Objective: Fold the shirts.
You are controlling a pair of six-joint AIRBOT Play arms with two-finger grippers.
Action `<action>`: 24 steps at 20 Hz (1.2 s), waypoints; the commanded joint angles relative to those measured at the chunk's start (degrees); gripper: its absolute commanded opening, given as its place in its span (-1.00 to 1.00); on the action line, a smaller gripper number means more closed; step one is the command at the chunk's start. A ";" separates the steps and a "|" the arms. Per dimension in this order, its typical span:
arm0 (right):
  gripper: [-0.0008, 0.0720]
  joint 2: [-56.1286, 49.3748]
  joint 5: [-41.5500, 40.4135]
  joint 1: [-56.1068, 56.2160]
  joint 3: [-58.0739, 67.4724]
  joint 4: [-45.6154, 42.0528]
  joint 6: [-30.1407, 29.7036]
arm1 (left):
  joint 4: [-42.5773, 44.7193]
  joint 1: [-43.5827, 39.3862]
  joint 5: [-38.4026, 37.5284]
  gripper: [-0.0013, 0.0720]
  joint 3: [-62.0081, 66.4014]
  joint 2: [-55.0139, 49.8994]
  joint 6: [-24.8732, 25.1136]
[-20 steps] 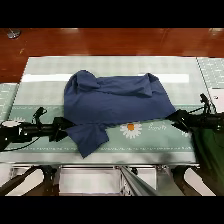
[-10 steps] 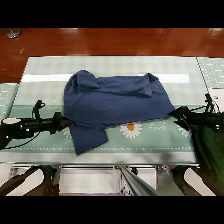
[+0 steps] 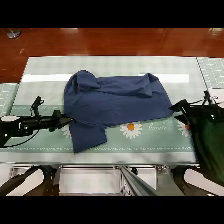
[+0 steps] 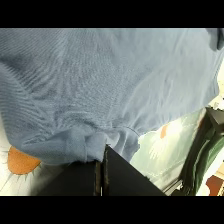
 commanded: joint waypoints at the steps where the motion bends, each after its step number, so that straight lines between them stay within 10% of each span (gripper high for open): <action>1: 0.72 -6.71 -0.02 4.13 5.35 0.15 2.05 | -0.04 -0.04 -0.02 -0.89 0.07 0.02 0.15; 3: 0.39 -8.68 -0.28 6.25 8.04 0.13 2.99 | -0.04 -0.04 0.02 -0.89 0.07 0.02 0.17; 5: -0.70 -9.81 0.55 7.96 10.45 0.13 2.29 | -0.04 -0.02 0.04 -0.89 0.44 0.04 0.59; 6: -0.93 -9.81 0.96 8.46 11.43 0.11 1.57 | -0.04 -0.02 -0.02 -0.89 1.16 0.04 0.57; 15: -0.93 1.18 15.34 9.49 56.89 -0.61 -1.38 | 1.25 -0.02 -4.76 -0.89 51.49 5.70 -4.11; 24: -0.93 22.88 21.38 10.49 77.37 -6.84 -0.04 | 33.27 -0.02 -10.47 -0.90 94.60 10.73 -19.52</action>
